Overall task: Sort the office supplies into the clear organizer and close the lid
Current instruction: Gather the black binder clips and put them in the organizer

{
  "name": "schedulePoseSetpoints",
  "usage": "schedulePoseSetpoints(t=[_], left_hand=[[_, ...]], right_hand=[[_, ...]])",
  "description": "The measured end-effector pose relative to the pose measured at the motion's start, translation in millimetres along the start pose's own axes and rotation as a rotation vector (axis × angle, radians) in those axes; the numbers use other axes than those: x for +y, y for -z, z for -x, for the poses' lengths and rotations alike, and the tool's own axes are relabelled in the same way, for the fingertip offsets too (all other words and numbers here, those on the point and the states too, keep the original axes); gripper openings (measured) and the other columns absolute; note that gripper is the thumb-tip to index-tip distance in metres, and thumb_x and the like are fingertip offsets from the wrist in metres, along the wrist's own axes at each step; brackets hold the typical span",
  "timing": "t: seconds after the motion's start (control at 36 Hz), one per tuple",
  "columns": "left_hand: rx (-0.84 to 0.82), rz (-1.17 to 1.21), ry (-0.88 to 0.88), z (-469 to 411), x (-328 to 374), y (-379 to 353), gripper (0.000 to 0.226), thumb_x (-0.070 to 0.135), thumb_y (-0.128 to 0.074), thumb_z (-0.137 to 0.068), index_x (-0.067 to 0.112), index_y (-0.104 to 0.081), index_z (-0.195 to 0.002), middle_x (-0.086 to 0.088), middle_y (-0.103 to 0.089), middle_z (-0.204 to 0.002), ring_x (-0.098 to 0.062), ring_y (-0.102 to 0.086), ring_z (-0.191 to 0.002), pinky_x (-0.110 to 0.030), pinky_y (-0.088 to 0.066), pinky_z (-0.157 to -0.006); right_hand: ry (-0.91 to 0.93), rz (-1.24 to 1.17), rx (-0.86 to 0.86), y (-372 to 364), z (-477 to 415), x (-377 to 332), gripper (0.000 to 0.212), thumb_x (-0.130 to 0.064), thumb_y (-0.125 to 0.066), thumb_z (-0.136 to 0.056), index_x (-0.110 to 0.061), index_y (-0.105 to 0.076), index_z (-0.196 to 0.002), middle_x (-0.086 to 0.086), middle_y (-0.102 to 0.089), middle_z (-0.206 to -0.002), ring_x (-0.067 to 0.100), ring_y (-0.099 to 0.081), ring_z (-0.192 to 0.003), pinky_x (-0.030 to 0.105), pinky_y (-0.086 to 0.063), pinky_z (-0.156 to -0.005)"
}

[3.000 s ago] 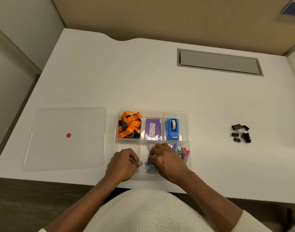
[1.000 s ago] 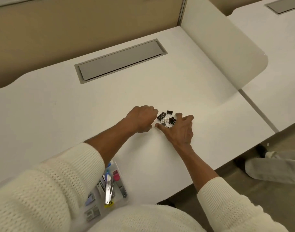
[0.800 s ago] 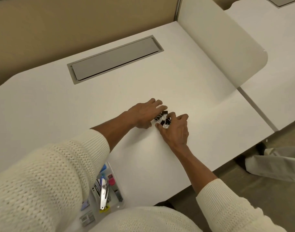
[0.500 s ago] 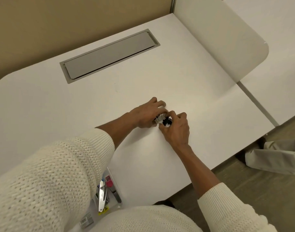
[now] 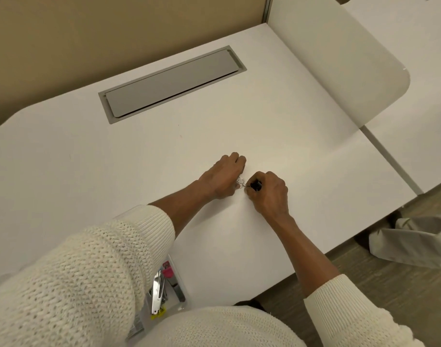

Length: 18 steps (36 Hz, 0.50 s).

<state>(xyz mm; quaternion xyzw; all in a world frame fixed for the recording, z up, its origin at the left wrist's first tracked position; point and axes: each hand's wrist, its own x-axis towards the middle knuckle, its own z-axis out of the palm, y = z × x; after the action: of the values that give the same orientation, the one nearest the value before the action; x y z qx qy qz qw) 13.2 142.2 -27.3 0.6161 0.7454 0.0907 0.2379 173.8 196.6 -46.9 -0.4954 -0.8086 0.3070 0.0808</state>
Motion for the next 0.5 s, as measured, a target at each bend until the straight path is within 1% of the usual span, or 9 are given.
schedulePoseSetpoints(t=[0.06,0.14,0.19,0.31,0.42,0.5], left_hand=[[-0.003,0.003,0.012,2.4,0.8,-1.4,0.027,0.013,-0.071,-0.094,0.009,-0.049,-0.109,-0.007,-0.051,-0.115,-0.029,-0.052,-0.095,-0.049,-0.054,-0.080],[-0.006,-0.048,-0.002,5.4,2.8,-3.6,0.024,0.010,-0.067,-0.097,0.008,-0.049,-0.112,-0.007,-0.051,-0.118,-0.029,-0.051,-0.095,-0.052,-0.055,-0.077],[0.002,-0.088,-0.011,6.8,3.7,-5.1,0.023,0.010,-0.065,-0.098,0.009,-0.049,-0.115,-0.006,-0.050,-0.120,-0.028,-0.048,-0.095,-0.051,-0.055,-0.075],[0.004,-0.132,-0.016,9.2,3.4,-7.9,0.021,0.007,-0.061,-0.099,0.013,-0.051,-0.117,-0.003,-0.046,-0.121,-0.024,-0.039,-0.094,-0.049,-0.055,-0.072],[0.037,-0.109,0.021,9.5,4.8,-10.9,0.020,0.002,-0.063,-0.096,0.011,-0.053,-0.111,-0.005,-0.048,-0.116,-0.027,-0.044,-0.094,-0.051,-0.056,-0.074],[0.077,0.007,0.058,10.2,3.9,-11.6,0.020,0.003,-0.065,-0.094,0.011,-0.052,-0.108,-0.004,-0.049,-0.111,-0.029,-0.047,-0.093,-0.052,-0.055,-0.076]], right_hand=[[-0.034,-0.037,-0.016,-0.1,-0.5,-0.8,0.007,-0.021,-0.078,-0.082,-0.022,-0.074,-0.087,0.002,-0.069,-0.084,0.022,-0.065,-0.081,0.032,-0.046,-0.067],[-0.081,-0.081,-0.021,-0.5,-0.2,-2.8,0.007,-0.020,-0.078,-0.080,-0.023,-0.073,-0.084,0.001,-0.072,-0.080,0.021,-0.069,-0.080,0.035,-0.054,-0.074],[-0.087,-0.100,-0.011,-1.3,1.3,-3.0,0.007,-0.019,-0.077,-0.080,-0.024,-0.073,-0.084,0.002,-0.072,-0.080,0.021,-0.069,-0.079,0.036,-0.054,-0.074],[-0.077,-0.097,0.001,-2.4,3.7,-2.1,0.008,-0.021,-0.075,-0.082,-0.024,-0.076,-0.089,0.003,-0.069,-0.087,0.023,-0.067,-0.082,0.037,-0.053,-0.076],[-0.094,-0.094,0.022,-2.1,5.5,-3.3,0.010,-0.019,-0.076,-0.081,-0.023,-0.079,-0.090,0.004,-0.066,-0.093,0.023,-0.066,-0.083,0.035,-0.052,-0.075],[-0.118,-0.119,0.028,-1.7,5.5,-2.5,0.010,-0.018,-0.078,-0.080,-0.022,-0.079,-0.089,0.006,-0.069,-0.092,0.024,-0.068,-0.083,0.039,-0.055,-0.078]])
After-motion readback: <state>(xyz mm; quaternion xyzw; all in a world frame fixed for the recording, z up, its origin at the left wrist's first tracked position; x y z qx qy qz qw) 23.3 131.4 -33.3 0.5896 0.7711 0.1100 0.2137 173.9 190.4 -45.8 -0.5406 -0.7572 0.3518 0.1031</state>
